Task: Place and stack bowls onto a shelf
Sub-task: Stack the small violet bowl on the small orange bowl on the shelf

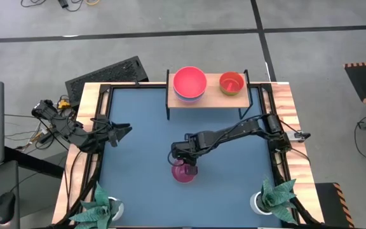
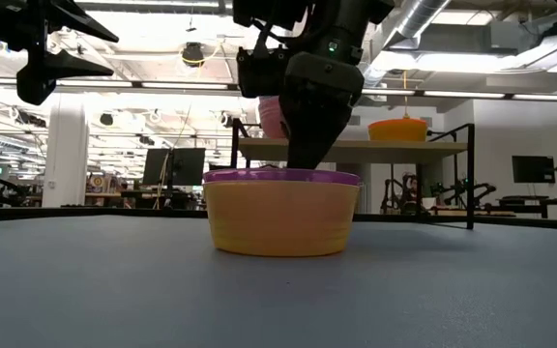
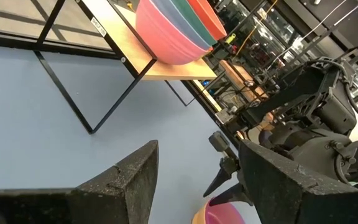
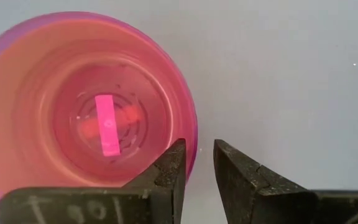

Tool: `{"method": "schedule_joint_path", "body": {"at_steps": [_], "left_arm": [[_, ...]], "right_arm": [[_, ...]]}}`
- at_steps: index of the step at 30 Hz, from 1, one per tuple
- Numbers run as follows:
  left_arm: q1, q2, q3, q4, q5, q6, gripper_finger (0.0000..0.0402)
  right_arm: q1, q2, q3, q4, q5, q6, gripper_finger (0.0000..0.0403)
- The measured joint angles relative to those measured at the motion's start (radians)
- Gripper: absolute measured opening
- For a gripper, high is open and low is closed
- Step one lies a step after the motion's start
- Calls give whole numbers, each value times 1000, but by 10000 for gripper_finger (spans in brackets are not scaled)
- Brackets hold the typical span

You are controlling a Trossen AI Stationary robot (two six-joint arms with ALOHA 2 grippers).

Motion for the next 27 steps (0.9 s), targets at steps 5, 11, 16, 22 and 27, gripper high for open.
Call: {"method": "schedule_joint_path", "body": {"at_steps": [5, 11, 16, 22, 27], "left_arm": [[0, 0, 0, 0, 0, -3, 209], [0, 0, 0, 0, 0, -5, 209], [0, 0, 0, 0, 0, -5, 209], [0, 0, 0, 0, 0, -5, 209], [0, 0, 0, 0, 0, -5, 209]], "right_arm": [[0, 0, 0, 1, 18, 0, 60], [0, -1, 0, -2, 31, 13, 19], [-1, -2, 11, -39, 30, 23, 16], [-6, -55, 87, -138, 26, -2, 16], [-33, -116, 112, -136, -30, -22, 16]]}}
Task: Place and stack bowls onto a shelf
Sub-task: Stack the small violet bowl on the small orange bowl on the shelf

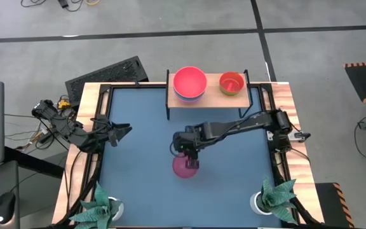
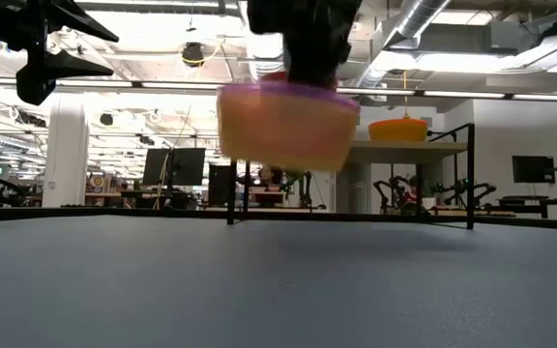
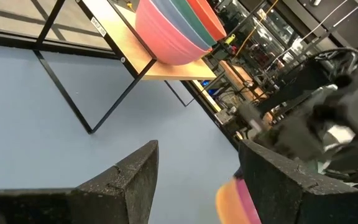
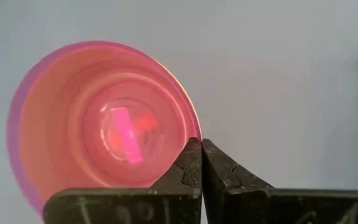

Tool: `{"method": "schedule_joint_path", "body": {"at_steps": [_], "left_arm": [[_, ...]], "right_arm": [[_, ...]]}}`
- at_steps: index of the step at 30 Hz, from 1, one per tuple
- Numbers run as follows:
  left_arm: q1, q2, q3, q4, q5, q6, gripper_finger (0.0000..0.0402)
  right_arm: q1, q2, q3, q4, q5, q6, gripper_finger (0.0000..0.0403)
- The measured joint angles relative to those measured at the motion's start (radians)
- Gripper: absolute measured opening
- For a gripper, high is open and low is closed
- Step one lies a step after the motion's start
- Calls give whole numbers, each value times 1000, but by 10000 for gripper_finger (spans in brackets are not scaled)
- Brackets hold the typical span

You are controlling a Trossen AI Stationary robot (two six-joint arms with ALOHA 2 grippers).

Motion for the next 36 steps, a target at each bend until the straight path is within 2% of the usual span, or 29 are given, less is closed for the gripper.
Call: {"method": "schedule_joint_path", "body": {"at_steps": [3, 6, 9, 11, 14, 17, 22, 26, 30, 36], "left_arm": [[0, 0, 0, 0, 0, 4, 209], [0, 0, 0, 0, 0, 3, 209], [0, 0, 0, 0, 0, 3, 209], [0, 0, 0, 0, 0, 1, 209], [0, 0, 0, 0, 0, -2, 209], [0, 0, 0, 0, 0, -2, 209], [0, 0, 0, 0, 0, -3, 209], [0, 0, 0, 0, 0, -3, 209], [0, 0, 0, 0, 0, -9, 209], [0, 0, 0, 0, 0, -22, 209]], "right_arm": [[-31, -27, 2, -30, -39, 21, 16], [-59, -32, -1, -17, -132, 28, 16], [-70, -60, 15, -37, -103, 69, 16], [-80, -74, 28, -79, -126, 74, 16], [-77, -79, 25, -27, -134, 48, 16], [-81, -96, 48, -124, -91, 69, 16], [-82, -95, 50, -120, -126, 34, 16], [-90, -100, 52, -230, -134, 56, 16], [-88, -100, 50, -121, -129, 36, 16], [-123, -108, 53, -173, -136, 63, 16]]}}
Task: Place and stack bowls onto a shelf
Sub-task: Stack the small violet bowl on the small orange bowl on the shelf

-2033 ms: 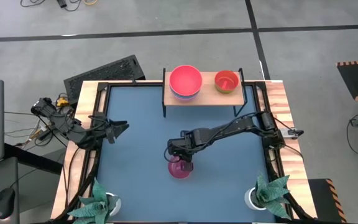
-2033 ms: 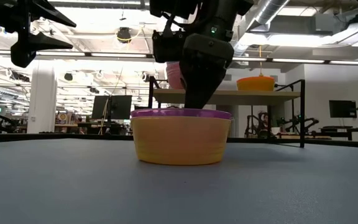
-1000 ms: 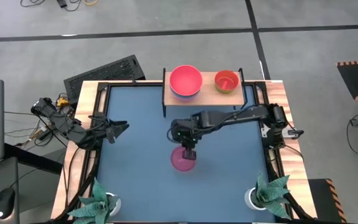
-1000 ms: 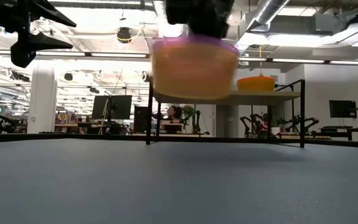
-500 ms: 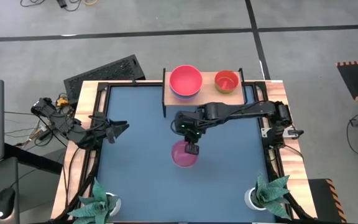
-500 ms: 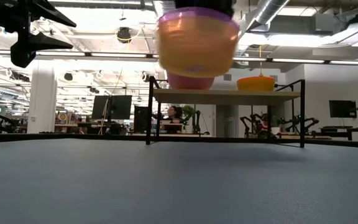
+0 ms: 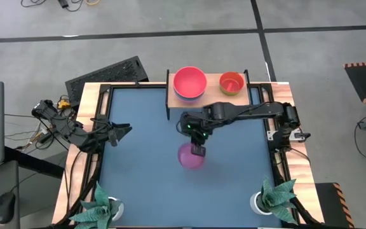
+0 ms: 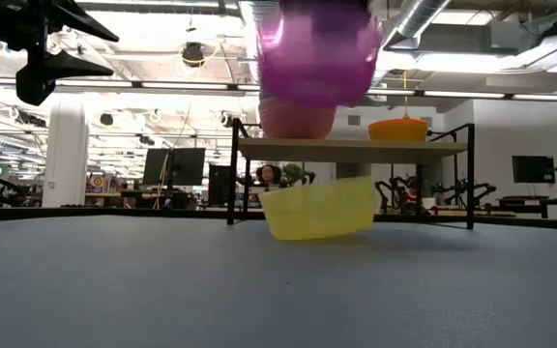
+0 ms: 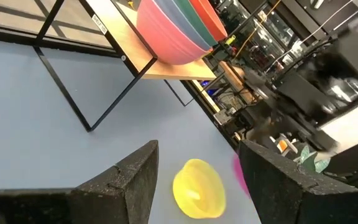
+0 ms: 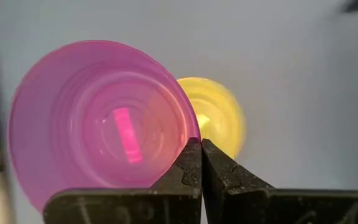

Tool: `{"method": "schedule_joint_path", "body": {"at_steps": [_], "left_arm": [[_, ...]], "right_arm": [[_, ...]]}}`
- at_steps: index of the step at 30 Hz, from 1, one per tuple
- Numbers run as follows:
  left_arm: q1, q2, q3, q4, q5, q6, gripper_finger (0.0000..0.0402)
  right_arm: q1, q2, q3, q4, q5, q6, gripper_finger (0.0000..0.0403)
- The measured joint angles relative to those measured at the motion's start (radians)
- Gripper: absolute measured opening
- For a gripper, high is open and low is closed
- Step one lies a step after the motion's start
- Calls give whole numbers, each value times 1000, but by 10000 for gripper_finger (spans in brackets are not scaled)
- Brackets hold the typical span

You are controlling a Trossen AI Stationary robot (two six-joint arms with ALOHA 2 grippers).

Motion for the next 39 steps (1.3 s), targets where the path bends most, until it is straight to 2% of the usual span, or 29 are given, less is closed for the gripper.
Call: {"method": "schedule_joint_path", "body": {"at_steps": [6, 11, 19, 23, 30, 39], "left_arm": [[0, 0, 0, 0, 0, -4, 209], [0, 0, 0, 0, 1, -8, 209], [0, 0, 0, 0, 1, -15, 209], [0, 0, 0, -1, 1, -14, 209], [0, 0, 0, -2, 0, -11, 209], [0, 0, 0, -2, 1, -16, 209]], "right_arm": [[-91, -59, 152, -140, 18, 2, 16], [-216, -127, 240, -289, 131, 2, 16], [-481, -272, 261, -391, 189, 21, 16], [-614, -315, 264, -393, 197, 102, 16], [-796, -261, 262, -413, 192, 174, 16], [-918, -157, 262, -473, 159, 123, 16]]}}
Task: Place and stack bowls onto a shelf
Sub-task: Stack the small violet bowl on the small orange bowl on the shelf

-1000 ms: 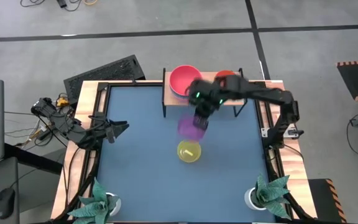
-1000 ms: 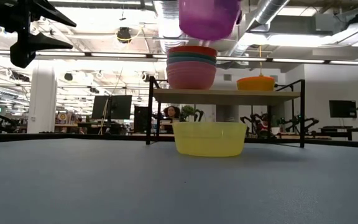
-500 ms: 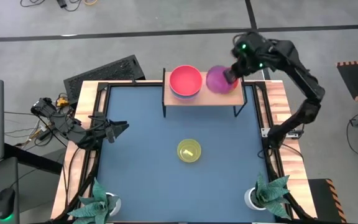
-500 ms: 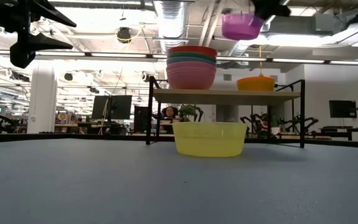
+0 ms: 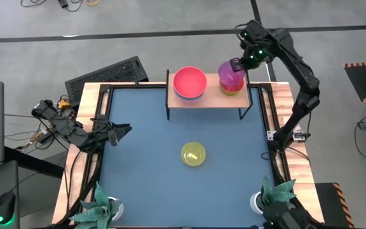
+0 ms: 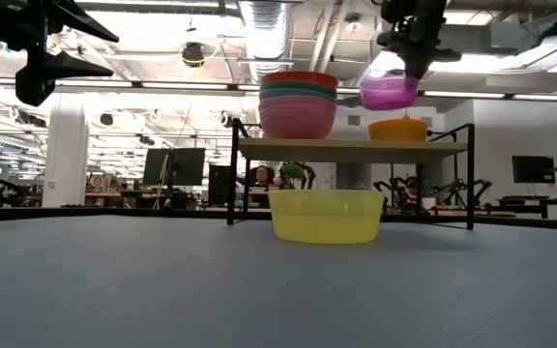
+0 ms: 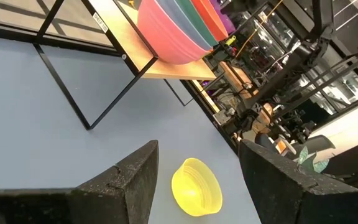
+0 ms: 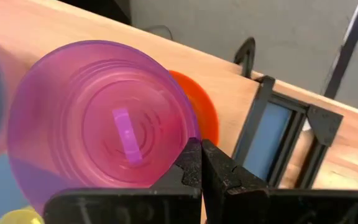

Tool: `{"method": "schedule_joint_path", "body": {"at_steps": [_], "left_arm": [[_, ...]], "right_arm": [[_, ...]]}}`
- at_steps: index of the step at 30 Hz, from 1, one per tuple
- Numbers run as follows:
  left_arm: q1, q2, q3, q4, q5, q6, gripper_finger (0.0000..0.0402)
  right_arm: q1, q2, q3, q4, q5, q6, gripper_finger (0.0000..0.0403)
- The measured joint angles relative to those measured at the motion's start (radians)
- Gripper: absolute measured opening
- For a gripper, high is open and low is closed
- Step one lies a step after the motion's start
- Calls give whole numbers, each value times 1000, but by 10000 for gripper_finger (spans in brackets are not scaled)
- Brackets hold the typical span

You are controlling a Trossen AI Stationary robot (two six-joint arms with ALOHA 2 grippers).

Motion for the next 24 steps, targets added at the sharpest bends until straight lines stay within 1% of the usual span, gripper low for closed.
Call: {"method": "schedule_joint_path", "body": {"at_steps": [3, 6, 11, 16, 21, 24], "left_arm": [[0, 0, 0, 0, 0, 0, 209], [0, 0, 0, 0, 0, -1, 209], [0, 0, 0, 0, 0, 0, 209], [0, 0, 0, -1, 0, 0, 209], [0, 0, 0, -2, 0, 1, 209], [0, 0, 0, -2, 0, 1, 209]], "right_arm": [[-24, 18, -2, -2, -8, -8, 16], [-36, 9, -2, -6, -26, -17, 16], [-36, 13, -4, -3, -30, -27, 16], [-35, 6, -56, -1, -26, -49, 16], [-41, -29, -117, 13, -17, -56, 16], [-49, -45, -161, 57, -19, -61, 16]]}}
